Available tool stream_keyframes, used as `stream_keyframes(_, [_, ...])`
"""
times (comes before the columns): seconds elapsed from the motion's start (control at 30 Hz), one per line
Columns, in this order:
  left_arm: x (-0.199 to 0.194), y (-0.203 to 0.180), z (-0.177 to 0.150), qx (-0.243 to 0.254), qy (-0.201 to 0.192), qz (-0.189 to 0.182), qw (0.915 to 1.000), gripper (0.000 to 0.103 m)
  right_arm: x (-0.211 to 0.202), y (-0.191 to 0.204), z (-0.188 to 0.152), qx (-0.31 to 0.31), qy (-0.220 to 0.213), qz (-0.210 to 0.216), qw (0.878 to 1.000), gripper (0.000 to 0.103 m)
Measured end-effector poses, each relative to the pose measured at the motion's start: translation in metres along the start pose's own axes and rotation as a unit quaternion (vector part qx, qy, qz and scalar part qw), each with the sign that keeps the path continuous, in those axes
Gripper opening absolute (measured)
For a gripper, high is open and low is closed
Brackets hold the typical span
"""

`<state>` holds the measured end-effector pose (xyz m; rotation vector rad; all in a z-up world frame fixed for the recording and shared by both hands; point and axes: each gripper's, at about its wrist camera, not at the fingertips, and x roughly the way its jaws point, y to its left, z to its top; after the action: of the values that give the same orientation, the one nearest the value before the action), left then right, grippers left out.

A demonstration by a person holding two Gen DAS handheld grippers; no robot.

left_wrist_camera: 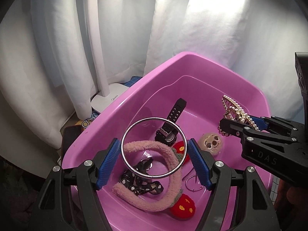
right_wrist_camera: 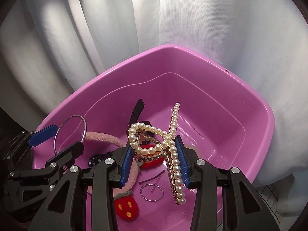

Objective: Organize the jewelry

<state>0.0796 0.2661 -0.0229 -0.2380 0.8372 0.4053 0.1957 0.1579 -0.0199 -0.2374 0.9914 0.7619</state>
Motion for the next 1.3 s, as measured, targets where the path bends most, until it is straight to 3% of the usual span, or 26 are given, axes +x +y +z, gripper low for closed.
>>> stream_keyframes(0.13, [0.005,0.001,0.001,-0.001,0.02,-0.003,0.9998,0.07,0.013,-0.001,0.003,0.008,0.028,-0.003,1.0,0.041])
stream_keyframes(0.4, [0.012,0.003,0.001,-0.001,0.044,-0.001,0.999,0.071,0.015,-0.002,0.006,0.011,0.028,-0.007,1.0,0.041])
stream_keyframes(0.5, [0.013,0.005,0.001,-0.004,0.052,0.009,0.9986,0.075,0.012,-0.002,0.008,0.009,0.021,-0.023,0.999,0.062])
stream_keyframes(0.53, [0.012,0.005,0.002,-0.004,0.051,0.012,0.9986,0.085,0.009,-0.003,0.006,0.01,0.019,-0.024,0.999,0.064])
stream_keyframes(0.67, [0.008,0.01,0.003,-0.009,0.044,0.021,0.9987,0.092,0.011,-0.006,0.006,0.017,0.021,-0.025,0.999,0.064])
stream_keyframes(1.3, [0.004,0.017,0.004,-0.031,0.051,0.042,0.9973,0.092,0.007,-0.004,0.002,0.016,0.025,-0.028,0.999,0.064])
